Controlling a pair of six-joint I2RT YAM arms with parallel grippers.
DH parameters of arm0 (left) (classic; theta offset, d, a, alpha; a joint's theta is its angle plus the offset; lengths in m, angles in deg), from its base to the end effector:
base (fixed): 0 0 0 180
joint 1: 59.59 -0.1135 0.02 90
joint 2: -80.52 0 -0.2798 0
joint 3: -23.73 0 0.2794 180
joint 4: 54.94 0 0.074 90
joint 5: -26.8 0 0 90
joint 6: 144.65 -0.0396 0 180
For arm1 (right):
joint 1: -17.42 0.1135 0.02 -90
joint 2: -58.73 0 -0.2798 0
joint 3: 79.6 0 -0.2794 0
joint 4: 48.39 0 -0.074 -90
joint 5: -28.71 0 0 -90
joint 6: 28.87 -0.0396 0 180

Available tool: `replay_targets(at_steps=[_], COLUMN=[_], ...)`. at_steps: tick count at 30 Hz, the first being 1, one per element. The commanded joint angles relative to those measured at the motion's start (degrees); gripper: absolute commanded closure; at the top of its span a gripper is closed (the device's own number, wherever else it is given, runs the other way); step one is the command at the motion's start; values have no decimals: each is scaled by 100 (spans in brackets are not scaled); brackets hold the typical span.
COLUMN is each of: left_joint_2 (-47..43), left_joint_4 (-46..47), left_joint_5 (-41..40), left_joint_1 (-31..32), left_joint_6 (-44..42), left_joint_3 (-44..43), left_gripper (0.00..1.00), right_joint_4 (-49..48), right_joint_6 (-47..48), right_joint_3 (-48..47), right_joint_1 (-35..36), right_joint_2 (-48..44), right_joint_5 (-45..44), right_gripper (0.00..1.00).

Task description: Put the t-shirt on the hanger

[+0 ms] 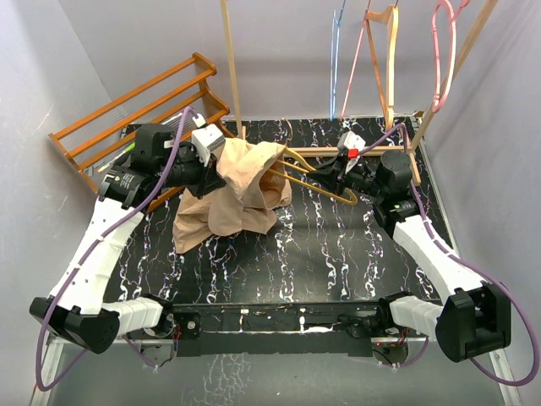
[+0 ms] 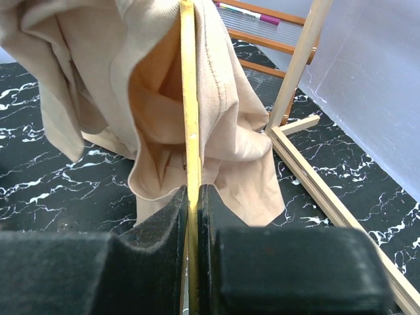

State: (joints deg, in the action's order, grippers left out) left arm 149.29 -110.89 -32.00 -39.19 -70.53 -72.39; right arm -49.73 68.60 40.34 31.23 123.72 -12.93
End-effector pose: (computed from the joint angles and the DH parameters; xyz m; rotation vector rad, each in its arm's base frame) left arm 0.2380 -0.1104 0.4510 0.9464 1.8140 -0.6104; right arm 0.2650 0.0956 0.3368 -0.9209 1.3910 0.7689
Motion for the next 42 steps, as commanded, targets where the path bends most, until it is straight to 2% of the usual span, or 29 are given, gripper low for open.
replay_targets(at_steps=[1, 5, 8, 10, 16, 20, 27, 31, 38, 42], left_joint_2=[11, 52, -12, -61, -138, 150, 638, 843, 1204, 1307], left_joint_4=[472, 743, 1015, 1210, 2011, 2358, 2786, 2860, 3000, 3040], left_joint_5=[218, 107, -168, -379, -350, -61, -566, -1143, -2052, -2435], left_joint_1=[-37, -39, -40, -38, -28, 135, 1083, 1480, 1710, 1832], left_joint_6=[12, 49, 69, 48, -318, 3, 562, 787, 1048, 1048], left_joint_3=[202, 350, 383, 331, 376, 170, -101, -85, -188, -91], left_gripper=[84, 57, 30, 22, 20, 22, 27, 30, 40, 40], right_joint_4=[-1008, -1079, -1061, -1054, -1061, -1032, -746, -756, -831, -902], right_joint_6=[-261, -306, -318, -320, -354, -375, -185, -210, -240, -263], right_joint_3=[7, -15, -7, -4, -155, -221, -285, -292, -231, -209], right_joint_1=[-65, -65, -65, -63, -62, -62, -63, -64, -62, -68], right_joint_2=[-257, -244, -235, -204, -5, 135, 164, 211, 229, 232], right_joint_5=[55, 142, 186, 212, 375, 385, 155, 137, 113, 108], right_gripper=[92, 92, 92, 92, 92, 92, 92, 92, 92, 92])
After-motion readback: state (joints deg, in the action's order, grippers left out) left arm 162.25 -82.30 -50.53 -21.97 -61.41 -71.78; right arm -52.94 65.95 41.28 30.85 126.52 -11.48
